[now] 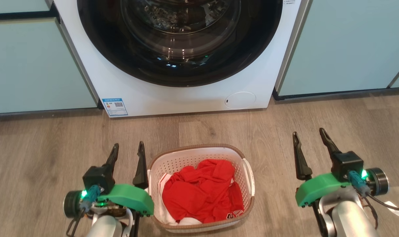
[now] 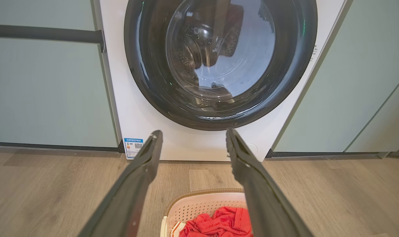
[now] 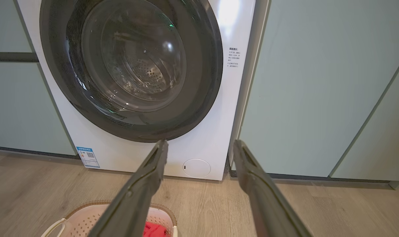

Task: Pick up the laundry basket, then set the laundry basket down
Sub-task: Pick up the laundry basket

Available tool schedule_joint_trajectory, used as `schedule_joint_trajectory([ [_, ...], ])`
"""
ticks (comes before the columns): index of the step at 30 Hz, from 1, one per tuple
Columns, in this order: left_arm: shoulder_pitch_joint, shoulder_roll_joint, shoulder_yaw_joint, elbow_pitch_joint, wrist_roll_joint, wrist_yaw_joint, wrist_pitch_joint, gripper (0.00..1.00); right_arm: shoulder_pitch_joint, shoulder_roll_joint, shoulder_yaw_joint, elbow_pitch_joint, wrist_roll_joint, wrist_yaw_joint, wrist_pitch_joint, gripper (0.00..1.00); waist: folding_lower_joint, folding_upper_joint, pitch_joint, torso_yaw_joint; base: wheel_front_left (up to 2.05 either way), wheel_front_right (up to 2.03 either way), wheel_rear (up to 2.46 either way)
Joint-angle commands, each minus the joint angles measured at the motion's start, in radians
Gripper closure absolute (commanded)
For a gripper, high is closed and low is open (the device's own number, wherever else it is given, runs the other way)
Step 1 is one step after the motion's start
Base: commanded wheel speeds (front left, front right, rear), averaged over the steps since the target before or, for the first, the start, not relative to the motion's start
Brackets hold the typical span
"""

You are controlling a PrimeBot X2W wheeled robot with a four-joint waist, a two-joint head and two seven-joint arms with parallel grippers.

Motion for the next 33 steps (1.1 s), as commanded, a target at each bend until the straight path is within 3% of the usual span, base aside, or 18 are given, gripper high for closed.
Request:
schedule_joint_trajectory([
  [1, -0.033, -0.001, 0.028, -0.022, -0.008, 0.001, -0.01, 0.0, -0.043, -0.001, 0.023, -0.028, -0.008, 0.007, -0.012, 0.0, 0.0, 0.0, 0.002, 0.001, 0.0, 0.0, 0.0],
  [9, -0.035, -0.001, 0.028, -0.014, -0.022, 0.002, -0.01, 0.0, -0.049, -0.001, 0.028, -0.029, -0.01, 0.007, -0.012, 0.0, 0.0, 0.0, 0.041, -0.001, 0.0, 0.0, 0.0],
  [19, -0.119, -0.001, 0.018, 0.044, -0.05, 0.039, -0.01, 0.0, -0.117, -0.012, 0.021, 0.001, -0.001, 0.007, -0.012, 0.0, 0.0, 0.0, 0.224, 0.002, 0.0, 0.0, 0.0],
  [33, -0.357, -0.001, -0.01, 0.354, -0.086, -0.038, -0.01, 0.0, -0.341, -0.02, 0.055, 0.266, 0.023, 0.007, -0.012, 0.0, 0.0, 0.0, 0.504, 0.004, 0.0, 0.0, 0.0],
])
